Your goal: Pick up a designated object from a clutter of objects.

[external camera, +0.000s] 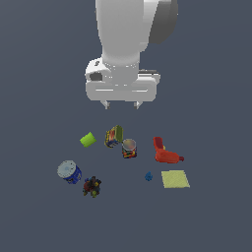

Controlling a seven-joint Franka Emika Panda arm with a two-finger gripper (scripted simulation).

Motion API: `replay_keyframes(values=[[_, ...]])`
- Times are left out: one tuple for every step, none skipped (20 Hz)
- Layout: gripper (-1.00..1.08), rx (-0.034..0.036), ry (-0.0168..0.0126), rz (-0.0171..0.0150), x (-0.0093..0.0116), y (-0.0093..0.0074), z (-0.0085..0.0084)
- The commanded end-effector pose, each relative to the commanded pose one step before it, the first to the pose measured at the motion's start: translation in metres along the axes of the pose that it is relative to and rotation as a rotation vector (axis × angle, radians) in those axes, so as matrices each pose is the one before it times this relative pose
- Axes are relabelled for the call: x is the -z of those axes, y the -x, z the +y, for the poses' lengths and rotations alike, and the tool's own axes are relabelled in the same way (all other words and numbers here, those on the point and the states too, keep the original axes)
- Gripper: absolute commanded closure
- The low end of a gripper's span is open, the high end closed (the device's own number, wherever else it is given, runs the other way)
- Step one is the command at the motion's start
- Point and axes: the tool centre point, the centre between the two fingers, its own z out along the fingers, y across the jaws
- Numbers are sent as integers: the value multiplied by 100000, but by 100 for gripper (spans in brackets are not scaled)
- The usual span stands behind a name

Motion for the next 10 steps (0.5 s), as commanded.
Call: replay_keyframes(values=[[-92,0,0,0,0,0,1],[-92,-106,53,16,13,-3,49],[-92,-332,160,48,40,-8,154],[-92,-543,258,77,69,-12,250],[-92,-762,358,105,104,-13,348],[-92,-974,446,127,148,-10,438],[-92,-955,420,115,168,0,420],[-92,-754,313,80,158,11,321],[-92,-534,204,46,138,19,217],[-92,-307,101,17,103,21,116]])
